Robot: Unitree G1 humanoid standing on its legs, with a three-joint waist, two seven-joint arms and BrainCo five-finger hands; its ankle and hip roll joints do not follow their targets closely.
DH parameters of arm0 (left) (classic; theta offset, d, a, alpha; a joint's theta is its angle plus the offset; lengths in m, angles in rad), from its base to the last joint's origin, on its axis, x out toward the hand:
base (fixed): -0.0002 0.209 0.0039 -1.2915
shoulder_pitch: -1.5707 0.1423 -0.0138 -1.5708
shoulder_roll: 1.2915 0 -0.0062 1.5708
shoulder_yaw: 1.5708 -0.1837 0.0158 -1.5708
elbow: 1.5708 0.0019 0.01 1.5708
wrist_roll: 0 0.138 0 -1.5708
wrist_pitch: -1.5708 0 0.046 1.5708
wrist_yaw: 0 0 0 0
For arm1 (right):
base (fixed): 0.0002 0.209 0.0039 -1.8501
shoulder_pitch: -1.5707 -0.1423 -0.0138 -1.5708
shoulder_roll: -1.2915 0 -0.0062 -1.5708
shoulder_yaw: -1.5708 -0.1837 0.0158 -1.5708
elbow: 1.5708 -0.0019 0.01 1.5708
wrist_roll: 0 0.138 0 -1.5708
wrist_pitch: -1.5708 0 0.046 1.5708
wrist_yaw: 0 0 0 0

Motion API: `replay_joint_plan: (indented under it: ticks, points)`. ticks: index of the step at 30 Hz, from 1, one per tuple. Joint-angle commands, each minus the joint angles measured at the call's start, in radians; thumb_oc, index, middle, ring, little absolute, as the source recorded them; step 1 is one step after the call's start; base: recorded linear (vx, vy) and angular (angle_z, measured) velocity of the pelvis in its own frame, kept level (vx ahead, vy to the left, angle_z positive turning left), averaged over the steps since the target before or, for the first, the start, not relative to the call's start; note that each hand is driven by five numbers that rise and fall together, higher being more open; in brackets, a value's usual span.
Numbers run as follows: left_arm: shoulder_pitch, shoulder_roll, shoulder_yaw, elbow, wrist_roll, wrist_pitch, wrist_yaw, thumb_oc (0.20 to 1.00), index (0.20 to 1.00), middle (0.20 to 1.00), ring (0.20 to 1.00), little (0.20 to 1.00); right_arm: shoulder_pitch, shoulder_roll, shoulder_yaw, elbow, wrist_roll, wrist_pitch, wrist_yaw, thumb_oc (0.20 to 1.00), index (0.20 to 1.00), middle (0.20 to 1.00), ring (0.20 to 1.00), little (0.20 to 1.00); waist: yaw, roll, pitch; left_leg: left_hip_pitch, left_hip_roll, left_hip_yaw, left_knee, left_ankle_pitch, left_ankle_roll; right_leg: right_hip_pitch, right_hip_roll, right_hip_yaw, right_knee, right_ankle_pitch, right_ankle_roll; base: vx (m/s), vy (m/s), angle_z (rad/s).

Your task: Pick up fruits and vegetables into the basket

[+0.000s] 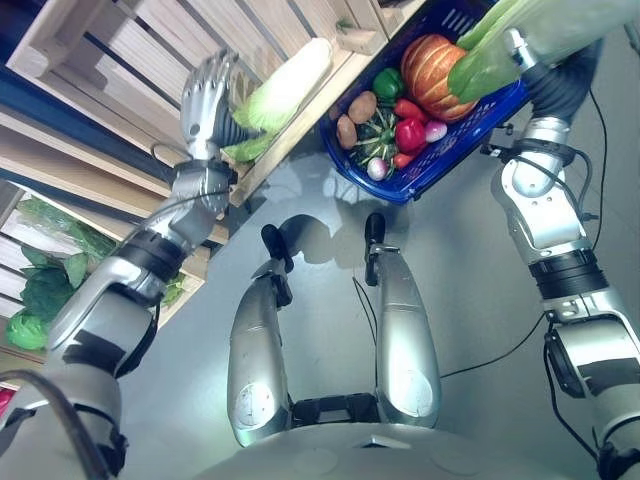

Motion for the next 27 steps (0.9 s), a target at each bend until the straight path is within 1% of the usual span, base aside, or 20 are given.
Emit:
replay_joint_plan:
  ticks: [1,2,4,5,8,9,10,12,13,15,17,18,19,20,24,26,27]
  points:
    - [-0.054,-0.035,0.052,0.038,-0.062,-0.009,0.038,1.0,1.0,1.0,1.0,1.0,-0.115,-0.034,0.015,0.023,0.051,-0.031,0.07,0.2,0.2,0.2,0.2,0.2,-0.017,0.053,-0.055,-0.056,0.011,-0.014,0.106,-0.099,-0.028,-0.022,0.013,-0.04,-0.041,0.028,0.039,0.0,0.009,-0.05]
    - [-0.073,-0.041,0.05,0.046,-0.079,-0.005,0.033,1.0,1.0,1.0,1.0,1.0,-0.132,-0.029,0.026,0.05,0.061,-0.029,0.084,0.2,0.2,0.2,0.2,0.2,-0.017,0.057,-0.055,-0.065,0.01,-0.013,0.106,-0.097,-0.03,-0.033,0.014,-0.039,-0.038,0.027,0.038,0.0,0.014,-0.05]
    - [-0.109,-0.053,0.049,0.068,-0.108,-0.002,0.025,1.0,1.0,1.0,1.0,1.0,-0.17,-0.022,0.047,0.113,0.095,-0.005,0.119,0.2,0.2,0.2,0.2,0.2,-0.016,0.066,-0.055,-0.082,0.008,-0.011,0.104,-0.09,-0.034,-0.054,0.014,-0.038,-0.032,0.027,0.036,0.04,0.008,-0.01]
    - [-0.122,-0.061,0.042,0.078,-0.122,0.002,0.028,1.0,1.0,1.0,1.0,1.0,-0.181,-0.013,0.062,0.15,0.112,-0.005,0.133,0.2,0.2,0.2,0.2,0.2,-0.015,0.072,-0.055,-0.075,0.007,-0.021,0.115,-0.117,-0.046,-0.049,0.016,-0.03,-0.013,-0.004,0.045,0.08,0.014,-0.01]
    - [-0.159,-0.067,0.038,0.083,-0.16,-0.01,0.041,1.0,1.0,1.0,1.0,1.0,-0.225,0.004,0.087,0.247,0.186,0.015,0.203,0.2,0.2,0.2,0.2,0.2,-0.01,0.092,-0.055,-0.102,0.0,-0.019,0.113,-0.109,-0.052,-0.084,0.015,-0.026,-0.001,-0.006,0.043,0.03,0.019,-0.01]
    - [-0.169,-0.071,0.039,0.081,-0.176,-0.015,0.041,1.0,1.0,1.0,1.0,1.0,-0.24,0.012,0.091,0.284,0.216,0.038,0.241,0.2,0.2,0.2,0.2,0.2,-0.007,0.101,-0.055,-0.111,-0.004,-0.018,0.11,-0.104,-0.055,-0.097,0.015,-0.024,0.003,-0.007,0.043,0.0,0.0,0.0]
    - [-0.172,-0.072,0.04,0.081,-0.18,-0.016,0.041,1.0,1.0,1.0,1.0,1.0,-0.246,0.015,0.093,0.298,0.222,0.039,0.248,0.2,0.2,0.2,0.2,0.2,-0.006,0.104,-0.055,-0.115,-0.004,-0.018,0.109,-0.103,-0.056,-0.102,0.015,-0.024,0.004,-0.008,0.043,0.0,0.0,0.0]
    - [-0.189,-0.078,0.037,0.067,-0.207,-0.023,0.052,1.0,1.0,1.0,1.0,1.0,-0.277,0.032,0.114,0.382,0.252,0.081,0.275,0.2,0.2,0.2,0.2,0.2,0.004,0.123,-0.055,-0.131,-0.012,-0.018,0.1,-0.094,-0.059,-0.126,0.014,-0.02,0.011,-0.011,0.04,0.0,0.0,0.0]
    - [-0.192,-0.078,0.036,0.065,-0.21,-0.024,0.053,1.0,1.0,1.0,1.0,1.0,-0.283,0.033,0.117,0.399,0.258,0.083,0.279,0.2,0.2,0.2,0.2,0.2,0.005,0.126,-0.055,-0.133,-0.012,-0.018,0.098,-0.093,-0.059,-0.129,0.014,-0.02,0.011,-0.012,0.04,0.0,0.023,0.06]
    - [-0.203,-0.08,0.03,0.052,-0.226,-0.024,0.052,1.0,1.0,1.0,1.0,1.0,-0.309,0.037,0.129,0.461,0.269,0.124,0.286,0.2,0.2,0.2,0.2,0.2,0.013,0.138,-0.055,-0.145,-0.017,-0.017,0.094,-0.091,-0.06,-0.147,0.012,-0.021,0.017,-0.015,0.038,0.0,0.009,0.07]
    - [-0.22,-0.08,0.021,0.041,-0.24,-0.02,0.047,1.0,1.0,1.0,1.0,1.0,-0.333,0.044,0.133,0.542,0.266,0.13,0.305,0.2,0.2,0.2,0.2,0.2,0.022,0.15,-0.055,-0.162,-0.021,-0.02,0.094,-0.088,-0.06,-0.164,0.009,-0.022,0.02,-0.016,0.038,-0.01,-0.011,0.07]
    - [-0.237,-0.083,0.01,0.039,-0.248,-0.013,0.042,1.0,1.0,1.0,1.0,1.0,-0.354,0.054,0.132,0.597,0.265,0.158,0.307,0.2,0.2,0.2,0.2,0.2,0.029,0.156,-0.055,-0.177,-0.023,-0.023,0.097,-0.087,-0.059,-0.177,0.007,-0.022,0.024,-0.017,0.038,-0.01,-0.016,0.04]
    - [-0.24,-0.083,0.009,0.038,-0.248,-0.013,0.042,1.0,1.0,1.0,1.0,1.0,-0.357,0.055,0.131,0.608,0.264,0.157,0.309,0.2,0.2,0.2,0.2,0.2,0.03,0.157,-0.055,-0.179,-0.023,-0.024,0.097,-0.087,-0.059,-0.18,0.007,-0.022,0.025,-0.017,0.038,-0.01,-0.023,0.04]
    - [-0.253,-0.085,0.003,0.036,-0.255,-0.006,0.037,1.0,1.0,1.0,1.0,1.0,-0.369,0.063,0.127,0.653,0.275,0.17,0.312,0.2,0.2,0.2,0.2,0.2,0.035,0.163,-0.055,-0.19,-0.025,-0.026,0.098,-0.086,-0.058,-0.19,0.008,-0.022,0.028,-0.018,0.038,-0.01,-0.023,0.07]
    - [-0.29,-0.097,-0.019,0.041,-0.275,0.016,0.035,1.0,1.0,1.0,1.0,1.0,-0.403,0.089,0.091,0.787,0.352,0.191,0.338,0.2,0.2,0.2,0.2,0.2,0.047,0.176,-0.055,-0.224,-0.028,-0.033,0.106,-0.086,-0.053,-0.224,0.007,-0.019,0.042,-0.021,0.038,0.0,-0.026,0.1]
    - [-0.303,-0.102,-0.028,0.051,-0.289,0.016,0.03,1.0,1.0,1.0,1.0,1.0,-0.417,0.096,0.074,0.831,0.367,0.205,0.32,0.2,0.2,0.2,0.2,0.2,0.051,0.181,-0.055,-0.239,-0.03,-0.038,0.11,-0.086,-0.051,-0.238,0.006,-0.018,0.049,-0.022,0.039,0.0,-0.022,0.06]
    - [-0.311,-0.104,-0.035,0.055,-0.295,0.021,0.032,1.0,1.0,1.0,1.0,1.0,-0.424,0.097,0.064,0.852,0.393,0.23,0.305,0.2,0.2,0.2,0.2,0.2,0.053,0.183,-0.055,-0.249,-0.03,-0.04,0.114,-0.086,-0.05,-0.247,0.006,-0.016,0.052,-0.022,0.04,0.01,-0.019,0.04]
